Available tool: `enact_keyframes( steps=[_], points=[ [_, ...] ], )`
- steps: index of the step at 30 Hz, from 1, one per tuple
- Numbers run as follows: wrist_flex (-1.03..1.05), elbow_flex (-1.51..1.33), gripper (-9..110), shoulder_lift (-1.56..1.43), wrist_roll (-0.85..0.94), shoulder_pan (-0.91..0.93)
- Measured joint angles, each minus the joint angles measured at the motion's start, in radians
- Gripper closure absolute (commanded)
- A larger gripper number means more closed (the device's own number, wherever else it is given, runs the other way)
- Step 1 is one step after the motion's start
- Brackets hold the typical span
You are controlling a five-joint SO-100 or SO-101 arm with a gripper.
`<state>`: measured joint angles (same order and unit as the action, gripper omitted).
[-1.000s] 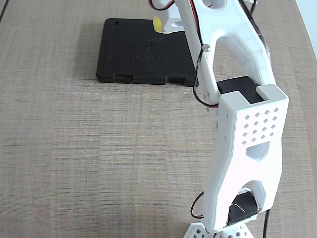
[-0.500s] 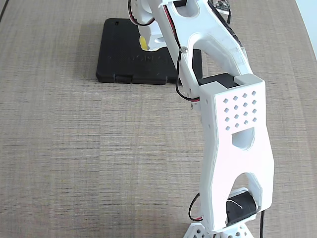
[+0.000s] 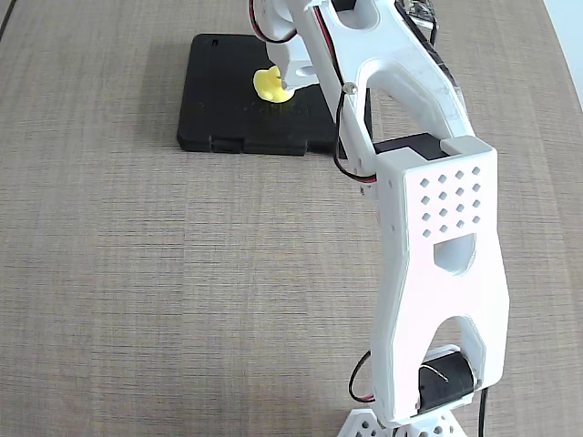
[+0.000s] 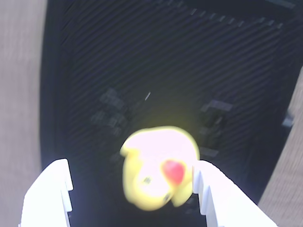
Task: Grasp a duck and put it on the black surface.
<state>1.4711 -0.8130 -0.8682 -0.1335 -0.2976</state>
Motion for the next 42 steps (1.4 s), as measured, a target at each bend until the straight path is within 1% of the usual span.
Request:
enact_keyframes(
  steps=[4, 6, 9, 11, 13, 18, 22, 27, 33, 38, 42],
  points=[
    [0.0, -0.169, 77, -0.198, 0.0, 0.041],
    [0.0, -0.288, 80, -0.33, 0.0, 0.057],
    [-0.006, -0.5, 89, -0.54, 0.0, 0.08],
    [-0.029, -0.658, 98, -0.689, 0.0, 0.104],
    [-0.069, -0.827, 104, -0.847, 0.0, 0.143],
    [-0.23, -1.267, 98, -1.279, 0.0, 0.255],
    [-0.364, -1.621, 101, -1.663, 0.0, 0.296],
    [-0.413, -1.985, 102, -2.074, 0.0, 0.316],
    [-0.414, -2.197, 102, -2.316, 0.0, 0.316],
    [-0.414, -2.275, 102, -2.413, 0.0, 0.321],
    [-0.397, -2.289, 102, -2.43, 0.003, 0.321]
  ],
)
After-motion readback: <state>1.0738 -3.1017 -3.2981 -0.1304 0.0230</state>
